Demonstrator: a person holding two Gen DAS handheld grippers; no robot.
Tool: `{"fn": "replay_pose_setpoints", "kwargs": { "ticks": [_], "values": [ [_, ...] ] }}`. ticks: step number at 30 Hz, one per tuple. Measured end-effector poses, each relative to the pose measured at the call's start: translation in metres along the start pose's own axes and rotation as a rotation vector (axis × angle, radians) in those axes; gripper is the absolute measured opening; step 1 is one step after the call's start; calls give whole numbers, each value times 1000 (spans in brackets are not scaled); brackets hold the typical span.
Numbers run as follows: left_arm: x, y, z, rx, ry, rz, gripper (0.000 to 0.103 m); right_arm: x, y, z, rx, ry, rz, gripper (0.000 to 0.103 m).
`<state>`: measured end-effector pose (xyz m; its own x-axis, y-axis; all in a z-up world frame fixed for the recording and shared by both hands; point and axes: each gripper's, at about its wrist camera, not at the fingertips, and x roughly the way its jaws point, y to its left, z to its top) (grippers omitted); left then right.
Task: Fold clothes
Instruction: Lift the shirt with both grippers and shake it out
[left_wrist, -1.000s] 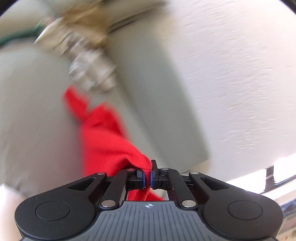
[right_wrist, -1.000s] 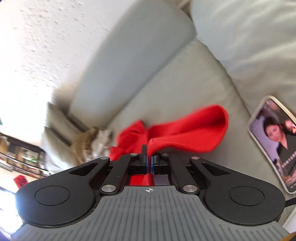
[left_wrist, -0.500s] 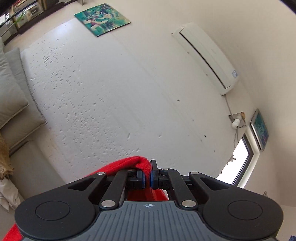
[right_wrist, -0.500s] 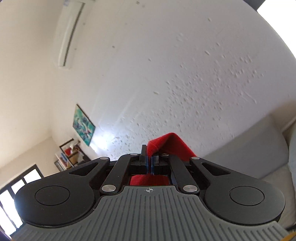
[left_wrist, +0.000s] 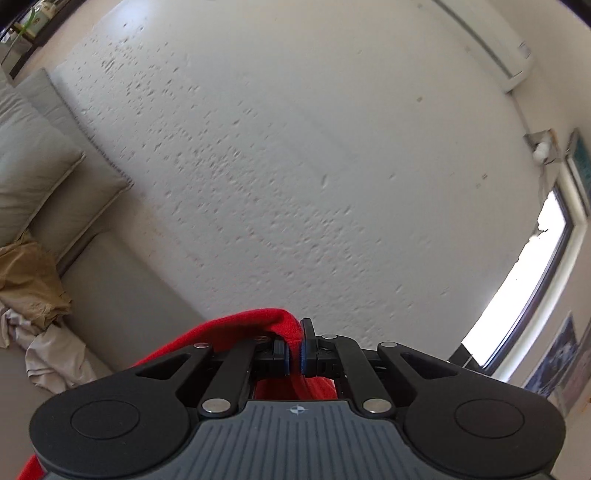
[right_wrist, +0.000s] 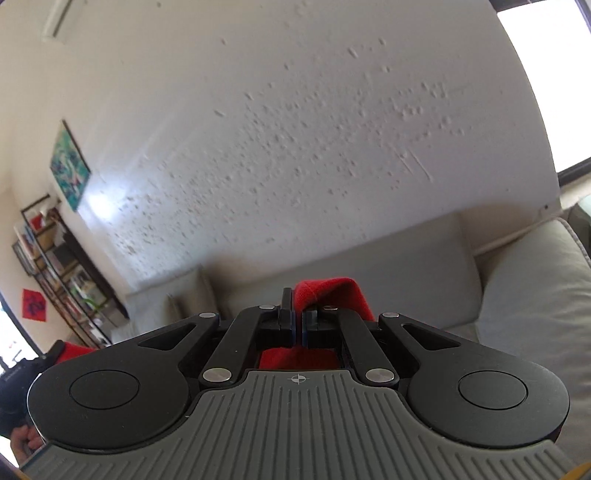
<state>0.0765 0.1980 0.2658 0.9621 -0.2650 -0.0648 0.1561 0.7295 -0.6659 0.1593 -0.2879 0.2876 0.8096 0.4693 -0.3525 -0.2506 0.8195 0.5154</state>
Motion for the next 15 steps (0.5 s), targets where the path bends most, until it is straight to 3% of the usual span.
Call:
{"fn": "replay_pose_setpoints", "kwargs": {
  "ticks": [3,5,9,12,15],
  "values": [
    [74,35,6,-80,78,98,2,68,-19,12,0,18,-91,3],
    [94,32,18,-58,45,79,2,98,-25,29,-8,-27,-132,2],
    [92,2,41,36,-62,-51,3,74,5,67,-111,-199,-68,3],
    [89,3,30,46,-40,-66,3,48,5,67,-165,-239,-63,3],
    [93,32,-12,19,42,-11,3,57,-32,35,-92,-147,-60,3]
  ]
}}
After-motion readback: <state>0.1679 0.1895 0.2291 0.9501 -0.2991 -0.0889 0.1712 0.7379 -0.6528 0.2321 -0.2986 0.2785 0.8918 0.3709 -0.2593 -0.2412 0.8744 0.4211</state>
